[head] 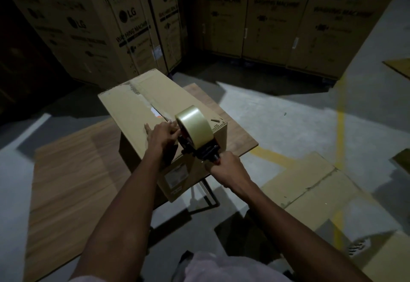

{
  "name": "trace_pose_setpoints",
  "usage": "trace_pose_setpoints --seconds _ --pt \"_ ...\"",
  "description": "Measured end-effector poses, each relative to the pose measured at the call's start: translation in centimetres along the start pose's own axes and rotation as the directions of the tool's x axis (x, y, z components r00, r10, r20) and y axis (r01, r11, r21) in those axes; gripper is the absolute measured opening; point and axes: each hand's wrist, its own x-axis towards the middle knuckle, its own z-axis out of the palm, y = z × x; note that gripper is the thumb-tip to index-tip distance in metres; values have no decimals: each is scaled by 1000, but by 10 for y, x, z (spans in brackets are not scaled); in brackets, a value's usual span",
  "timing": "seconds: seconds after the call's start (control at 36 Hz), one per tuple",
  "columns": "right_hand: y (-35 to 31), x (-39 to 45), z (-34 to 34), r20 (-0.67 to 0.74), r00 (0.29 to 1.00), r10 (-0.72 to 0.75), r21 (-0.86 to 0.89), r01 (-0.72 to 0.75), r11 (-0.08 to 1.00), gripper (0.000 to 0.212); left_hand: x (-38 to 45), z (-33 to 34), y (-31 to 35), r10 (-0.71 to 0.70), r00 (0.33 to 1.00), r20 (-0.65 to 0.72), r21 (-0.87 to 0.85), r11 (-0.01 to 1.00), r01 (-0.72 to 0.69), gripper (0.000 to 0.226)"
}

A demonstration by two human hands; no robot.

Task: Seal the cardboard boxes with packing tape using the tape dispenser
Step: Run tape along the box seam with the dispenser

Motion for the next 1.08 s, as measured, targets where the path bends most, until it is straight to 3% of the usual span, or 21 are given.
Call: trace_pose_setpoints --seconds 0.14,0.47,0.78,0.89,1.0,1.08 --pt "-7 -3 -6 17 1000 -11 -26 11 1000 22 -4 5 -3 25 999 -22 -23 999 -25 20" --pt "5 -19 -8 -22 999 38 35 -37 999 17 -8 2 -4 65 998 10 37 997 -65 42" --pt "8 -21 16 -44 982 182 165 -173 971 20 -15 -1 0 153 987 -46 -61 986 -156 28" --pt "20 -14 26 -46 968 245 225 -229 947 18 -21 -4 6 56 998 -28 -231 971 -61 32" --pt "32 -6 33 -45 960 275 291 -251 923 17 -26 -4 10 -26 999 -19 -215 976 22 46" --pt "37 -2 34 -37 959 282 302 -258 918 13 -29 -4 12 -55 996 -67 -178 983 42 40"
